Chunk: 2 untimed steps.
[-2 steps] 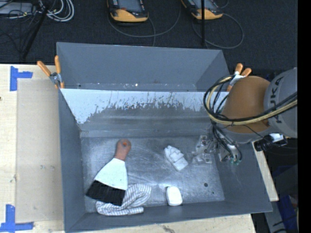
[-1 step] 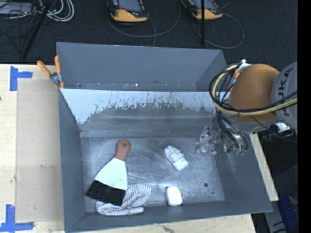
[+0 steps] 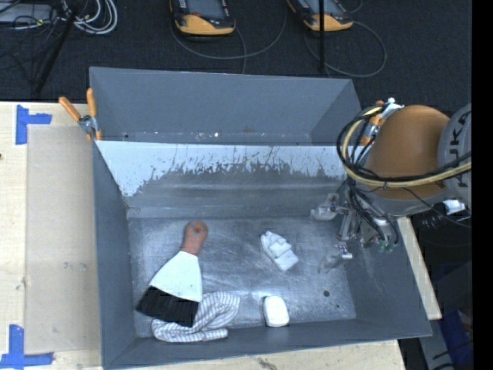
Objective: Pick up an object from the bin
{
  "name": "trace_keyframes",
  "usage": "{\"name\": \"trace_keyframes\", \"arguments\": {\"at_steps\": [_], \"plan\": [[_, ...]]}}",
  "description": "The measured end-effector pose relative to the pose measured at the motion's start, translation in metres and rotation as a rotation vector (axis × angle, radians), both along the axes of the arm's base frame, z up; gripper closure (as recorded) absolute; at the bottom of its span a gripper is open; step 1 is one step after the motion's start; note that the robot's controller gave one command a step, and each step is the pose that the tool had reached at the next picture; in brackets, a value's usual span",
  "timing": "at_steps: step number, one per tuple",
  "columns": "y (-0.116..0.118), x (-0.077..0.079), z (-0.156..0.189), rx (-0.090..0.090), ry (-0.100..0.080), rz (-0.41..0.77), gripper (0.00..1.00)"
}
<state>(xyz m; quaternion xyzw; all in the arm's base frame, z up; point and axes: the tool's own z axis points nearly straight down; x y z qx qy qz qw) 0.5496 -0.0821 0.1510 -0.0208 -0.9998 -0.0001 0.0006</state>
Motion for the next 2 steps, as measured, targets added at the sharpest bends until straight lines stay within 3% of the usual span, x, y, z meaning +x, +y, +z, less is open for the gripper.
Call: {"name": "trace_keyframes", "arguments": {"at_steps": [1,2], "plan": [[0.0,0.0,0.0,0.0,0.0,0.001,0.0],[0.016,0.015,-0.026,-0.003,-0.008,0.056,0.0]]}}
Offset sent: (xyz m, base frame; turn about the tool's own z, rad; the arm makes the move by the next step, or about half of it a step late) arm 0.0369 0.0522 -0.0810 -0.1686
